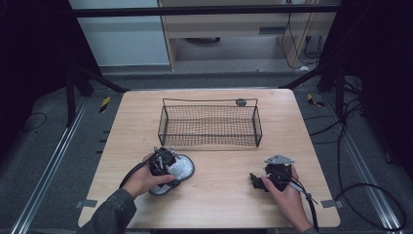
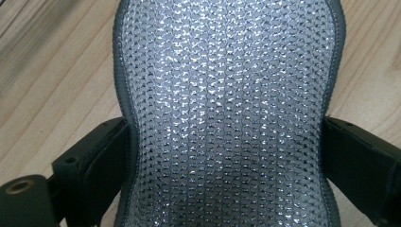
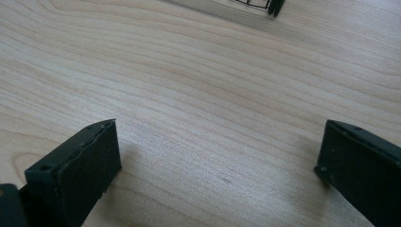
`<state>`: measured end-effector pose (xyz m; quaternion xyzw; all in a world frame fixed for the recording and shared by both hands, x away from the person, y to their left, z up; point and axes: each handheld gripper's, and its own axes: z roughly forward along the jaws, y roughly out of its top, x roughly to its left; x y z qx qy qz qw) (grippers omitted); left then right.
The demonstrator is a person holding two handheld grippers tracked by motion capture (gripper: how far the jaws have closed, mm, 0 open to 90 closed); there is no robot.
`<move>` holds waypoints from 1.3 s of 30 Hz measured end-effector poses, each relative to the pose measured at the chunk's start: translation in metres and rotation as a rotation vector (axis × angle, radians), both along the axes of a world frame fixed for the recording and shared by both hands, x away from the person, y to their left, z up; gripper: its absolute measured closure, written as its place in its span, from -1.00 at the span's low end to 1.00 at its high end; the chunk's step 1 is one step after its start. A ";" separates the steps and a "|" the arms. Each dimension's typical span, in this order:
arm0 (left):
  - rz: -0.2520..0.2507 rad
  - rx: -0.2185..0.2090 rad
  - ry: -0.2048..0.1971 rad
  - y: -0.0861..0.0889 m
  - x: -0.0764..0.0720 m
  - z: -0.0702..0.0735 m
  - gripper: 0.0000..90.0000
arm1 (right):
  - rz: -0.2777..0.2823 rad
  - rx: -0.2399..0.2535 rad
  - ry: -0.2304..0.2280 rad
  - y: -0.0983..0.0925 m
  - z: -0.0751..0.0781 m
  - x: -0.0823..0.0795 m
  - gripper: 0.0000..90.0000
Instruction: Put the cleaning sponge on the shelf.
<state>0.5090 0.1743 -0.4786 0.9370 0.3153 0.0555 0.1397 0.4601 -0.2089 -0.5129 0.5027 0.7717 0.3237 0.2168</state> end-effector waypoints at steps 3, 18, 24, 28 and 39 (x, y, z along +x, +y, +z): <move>-0.010 0.010 0.001 -0.001 0.000 0.001 -0.83 | 0.001 0.000 -0.002 0.000 0.000 0.000 -0.99; -0.052 0.018 -0.096 0.001 -0.007 0.024 -0.79 | 0.003 0.003 -0.003 0.000 0.000 0.000 -0.99; -0.072 0.005 -0.133 0.000 -0.011 0.040 -0.79 | 0.009 0.002 -0.006 0.000 -0.001 0.000 -0.99; -0.079 0.016 -0.170 -0.002 -0.012 0.052 -0.79 | 0.010 0.003 -0.007 0.000 -0.001 0.000 -0.99; -0.123 0.037 -0.224 -0.008 -0.002 0.082 -0.79 | 0.012 0.003 -0.007 0.000 -0.001 0.000 -0.99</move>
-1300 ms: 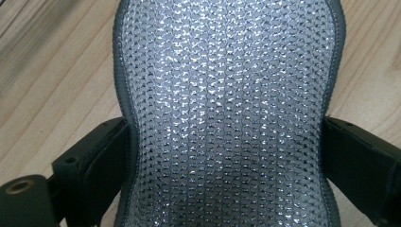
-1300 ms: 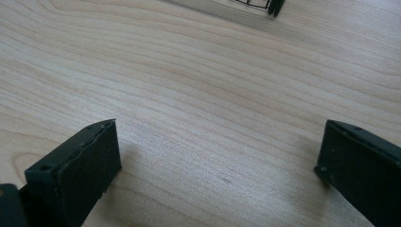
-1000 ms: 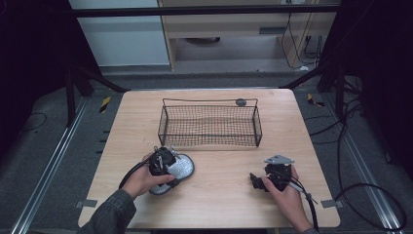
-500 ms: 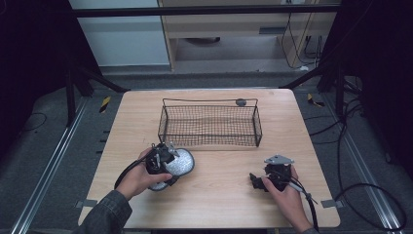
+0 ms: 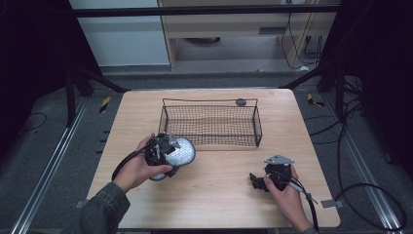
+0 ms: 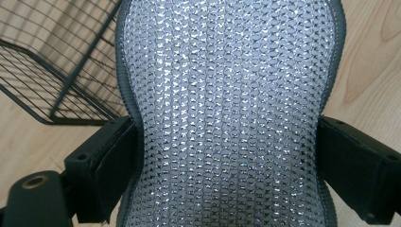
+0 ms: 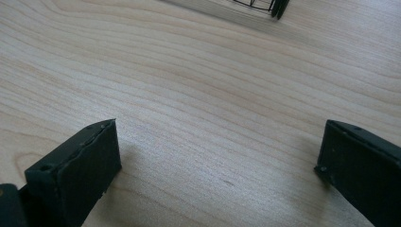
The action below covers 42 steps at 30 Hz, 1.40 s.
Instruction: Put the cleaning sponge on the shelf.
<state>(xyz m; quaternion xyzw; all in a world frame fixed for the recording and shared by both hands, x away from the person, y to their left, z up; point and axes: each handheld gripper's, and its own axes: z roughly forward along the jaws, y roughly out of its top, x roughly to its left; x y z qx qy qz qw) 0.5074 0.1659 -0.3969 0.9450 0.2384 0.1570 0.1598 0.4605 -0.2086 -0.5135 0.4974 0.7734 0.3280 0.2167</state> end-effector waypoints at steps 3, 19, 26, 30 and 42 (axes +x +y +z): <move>-0.023 -0.005 -0.007 -0.002 0.005 0.008 -0.79 | -0.003 0.003 0.005 0.001 0.000 0.001 -0.99; -0.133 0.010 -0.072 -0.007 0.034 0.049 -0.79 | 0.003 -0.003 0.001 0.001 0.000 0.001 -0.99; -0.145 0.048 -0.104 -0.018 0.047 0.052 -0.79 | 0.003 -0.003 0.001 0.001 0.000 0.001 -0.99; -0.139 0.058 -0.141 -0.026 0.047 0.054 -0.79 | 0.001 0.001 0.004 0.001 0.000 0.001 -0.99; -0.148 0.105 -0.207 -0.045 0.057 0.067 -0.79 | 0.014 0.002 0.003 0.001 0.000 0.002 -0.99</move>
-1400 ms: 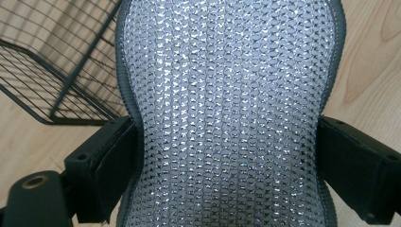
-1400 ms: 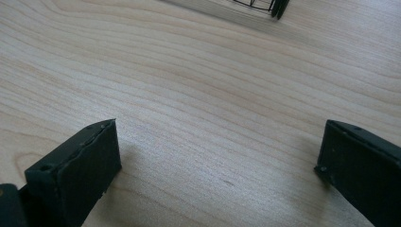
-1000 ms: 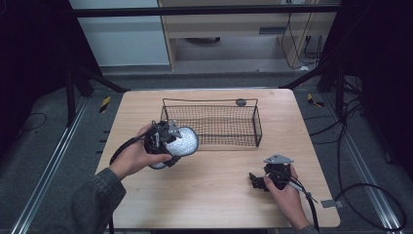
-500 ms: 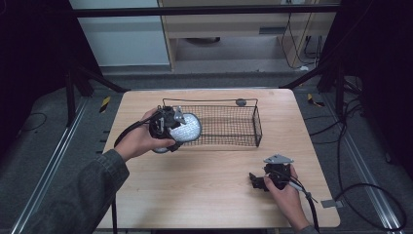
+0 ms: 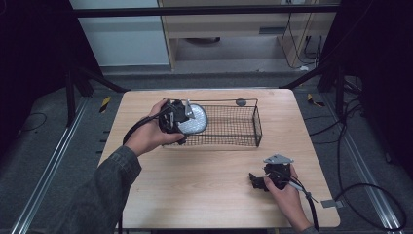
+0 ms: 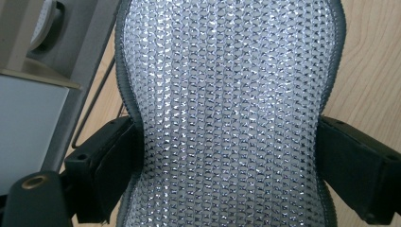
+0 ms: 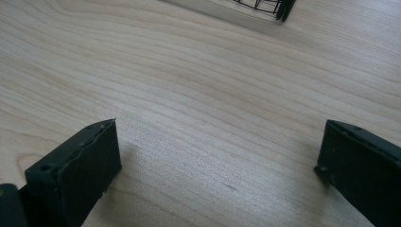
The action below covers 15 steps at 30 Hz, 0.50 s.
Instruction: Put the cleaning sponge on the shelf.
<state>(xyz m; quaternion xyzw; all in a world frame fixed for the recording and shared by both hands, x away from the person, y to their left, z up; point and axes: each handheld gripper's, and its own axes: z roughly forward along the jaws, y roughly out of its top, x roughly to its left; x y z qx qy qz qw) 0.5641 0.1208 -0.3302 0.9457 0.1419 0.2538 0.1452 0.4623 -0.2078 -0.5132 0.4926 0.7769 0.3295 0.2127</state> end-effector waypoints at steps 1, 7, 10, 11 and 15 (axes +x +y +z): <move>-0.012 0.012 -0.004 -0.002 0.002 0.001 -0.79 | -0.001 0.002 0.000 0.000 0.000 0.000 -0.99; -0.034 0.021 -0.020 -0.006 0.011 0.005 -0.79 | 0.007 -0.002 -0.007 0.001 -0.001 0.001 -0.99; -0.041 0.028 -0.030 -0.008 0.015 0.005 -0.79 | 0.005 0.000 -0.004 0.001 0.000 0.002 -0.99; -0.040 0.029 -0.033 -0.009 0.015 0.005 -0.79 | 0.004 -0.001 -0.004 0.001 0.000 0.002 -0.99; -0.038 0.028 -0.034 -0.008 0.017 0.006 -0.79 | 0.009 -0.008 -0.005 0.001 0.000 0.002 -0.99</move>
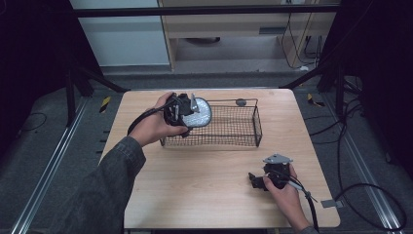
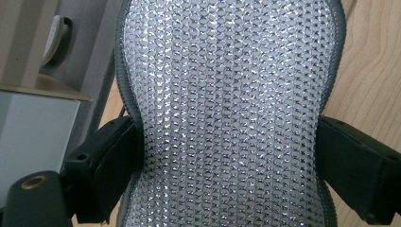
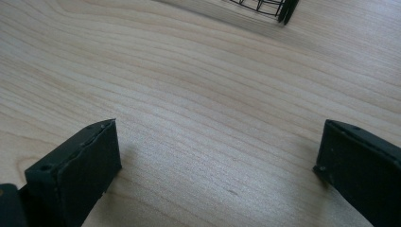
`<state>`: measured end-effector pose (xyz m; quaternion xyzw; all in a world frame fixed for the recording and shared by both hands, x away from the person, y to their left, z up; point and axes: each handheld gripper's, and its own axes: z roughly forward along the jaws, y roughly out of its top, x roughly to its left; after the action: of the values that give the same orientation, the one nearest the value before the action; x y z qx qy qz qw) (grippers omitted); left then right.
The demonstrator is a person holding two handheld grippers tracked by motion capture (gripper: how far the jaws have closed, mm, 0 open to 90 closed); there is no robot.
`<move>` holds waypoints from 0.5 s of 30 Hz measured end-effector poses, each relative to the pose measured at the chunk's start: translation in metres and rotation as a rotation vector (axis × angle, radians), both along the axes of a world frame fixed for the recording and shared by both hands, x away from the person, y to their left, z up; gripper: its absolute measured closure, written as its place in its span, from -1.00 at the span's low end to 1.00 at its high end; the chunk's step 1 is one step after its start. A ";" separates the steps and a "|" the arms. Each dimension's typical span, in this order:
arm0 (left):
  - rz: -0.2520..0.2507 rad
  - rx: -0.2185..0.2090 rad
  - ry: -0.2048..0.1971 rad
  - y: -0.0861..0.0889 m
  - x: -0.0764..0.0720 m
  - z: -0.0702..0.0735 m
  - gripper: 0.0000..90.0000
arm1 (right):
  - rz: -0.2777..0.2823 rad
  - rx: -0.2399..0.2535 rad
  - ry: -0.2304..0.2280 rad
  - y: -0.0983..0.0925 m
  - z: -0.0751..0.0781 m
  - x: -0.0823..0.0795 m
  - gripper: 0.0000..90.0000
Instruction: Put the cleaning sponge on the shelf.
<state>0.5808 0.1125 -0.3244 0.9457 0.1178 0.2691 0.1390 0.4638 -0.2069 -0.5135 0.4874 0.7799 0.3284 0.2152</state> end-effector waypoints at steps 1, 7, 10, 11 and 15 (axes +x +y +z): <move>0.000 0.002 -0.002 0.000 0.000 0.001 -0.79 | -0.005 0.007 0.000 0.000 0.000 0.000 -0.99; -0.010 0.010 -0.007 -0.001 0.004 0.000 -0.79 | -0.003 0.006 0.003 0.000 0.000 0.000 -0.99; -0.026 0.021 -0.012 -0.005 0.009 -0.002 -0.79 | -0.007 0.010 0.005 0.001 0.000 0.000 -0.98; -0.028 0.026 -0.008 -0.006 0.010 -0.003 -0.79 | -0.003 0.007 0.004 0.000 0.000 0.000 -0.99; -0.040 0.051 -0.013 -0.011 0.016 -0.008 -0.79 | -0.006 0.010 0.004 0.001 0.000 0.000 -0.98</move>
<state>0.5968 0.1010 -0.3323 0.9494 0.0910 0.2753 0.1209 0.4635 -0.2062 -0.5133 0.4915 0.7773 0.3306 0.2120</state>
